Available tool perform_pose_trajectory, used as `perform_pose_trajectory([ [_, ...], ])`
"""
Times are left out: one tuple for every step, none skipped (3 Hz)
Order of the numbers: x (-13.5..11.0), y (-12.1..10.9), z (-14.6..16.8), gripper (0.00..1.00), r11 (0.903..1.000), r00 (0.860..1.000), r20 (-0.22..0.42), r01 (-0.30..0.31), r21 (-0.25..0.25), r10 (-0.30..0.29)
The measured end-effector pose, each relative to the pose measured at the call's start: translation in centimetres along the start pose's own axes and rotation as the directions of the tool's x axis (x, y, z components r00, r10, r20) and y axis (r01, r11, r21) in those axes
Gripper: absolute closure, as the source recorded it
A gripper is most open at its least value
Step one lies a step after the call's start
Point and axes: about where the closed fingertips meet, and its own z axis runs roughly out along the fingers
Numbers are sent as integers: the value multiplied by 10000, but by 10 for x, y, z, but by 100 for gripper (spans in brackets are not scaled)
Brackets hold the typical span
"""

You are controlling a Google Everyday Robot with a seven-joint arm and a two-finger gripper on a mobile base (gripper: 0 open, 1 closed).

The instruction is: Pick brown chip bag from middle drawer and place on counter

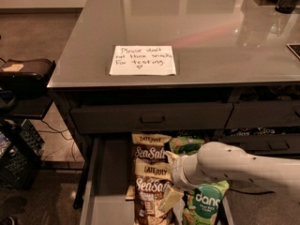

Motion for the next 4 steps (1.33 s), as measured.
perform_pose_trajectory([
  [18,-17,23,0,9974,9976,-468,540,485,-517],
  [34,-34,44,0,9924,9928,-750,989,732,-934],
  [48,-46,62,0,9906,9897,-924,1164,713,-1097],
  [63,-54,79,0,9940,9920,-910,931,576,-877],
])
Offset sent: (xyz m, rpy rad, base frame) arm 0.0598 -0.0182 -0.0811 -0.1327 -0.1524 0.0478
